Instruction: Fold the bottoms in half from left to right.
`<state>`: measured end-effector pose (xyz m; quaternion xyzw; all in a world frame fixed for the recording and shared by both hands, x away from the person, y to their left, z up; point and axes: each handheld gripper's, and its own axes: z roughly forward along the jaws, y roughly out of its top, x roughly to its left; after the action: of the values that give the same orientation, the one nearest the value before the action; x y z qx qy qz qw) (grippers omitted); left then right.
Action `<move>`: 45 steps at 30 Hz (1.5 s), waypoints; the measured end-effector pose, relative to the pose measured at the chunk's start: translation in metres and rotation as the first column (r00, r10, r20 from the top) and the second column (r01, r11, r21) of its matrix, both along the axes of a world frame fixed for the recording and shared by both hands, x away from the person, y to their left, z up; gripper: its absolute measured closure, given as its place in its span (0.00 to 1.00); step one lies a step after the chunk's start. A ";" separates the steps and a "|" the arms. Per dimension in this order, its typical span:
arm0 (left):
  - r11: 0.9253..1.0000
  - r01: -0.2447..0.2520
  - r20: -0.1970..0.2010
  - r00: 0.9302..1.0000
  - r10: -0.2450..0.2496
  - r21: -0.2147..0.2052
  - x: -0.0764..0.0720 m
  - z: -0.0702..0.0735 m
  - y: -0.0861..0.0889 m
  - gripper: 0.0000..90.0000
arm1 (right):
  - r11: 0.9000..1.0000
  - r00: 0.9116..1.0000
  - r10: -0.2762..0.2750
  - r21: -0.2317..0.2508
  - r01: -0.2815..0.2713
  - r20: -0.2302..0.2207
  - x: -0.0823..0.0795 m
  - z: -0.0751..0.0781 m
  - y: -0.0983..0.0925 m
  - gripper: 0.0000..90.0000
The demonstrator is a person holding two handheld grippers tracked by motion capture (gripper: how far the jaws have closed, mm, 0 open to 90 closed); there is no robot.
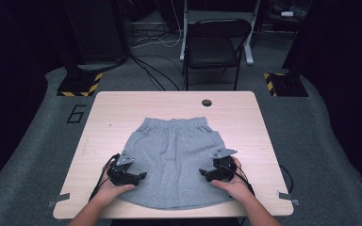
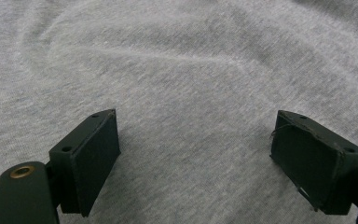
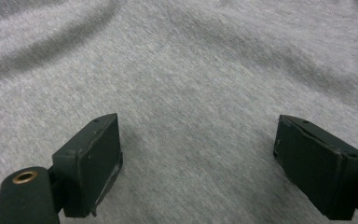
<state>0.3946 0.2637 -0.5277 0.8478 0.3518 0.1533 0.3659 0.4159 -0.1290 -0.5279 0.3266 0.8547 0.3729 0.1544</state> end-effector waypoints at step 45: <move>0.995 -0.088 -0.022 0.996 0.087 -0.054 0.004 0.016 0.013 0.38 | 1.000 1.000 -0.025 0.011 0.025 0.010 -0.004 0.006 -0.001 0.36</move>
<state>0.3989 0.2768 -0.5116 0.8228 0.3961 0.1512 0.3786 0.4123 -0.1298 -0.5214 0.3362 0.8478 0.3770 0.1617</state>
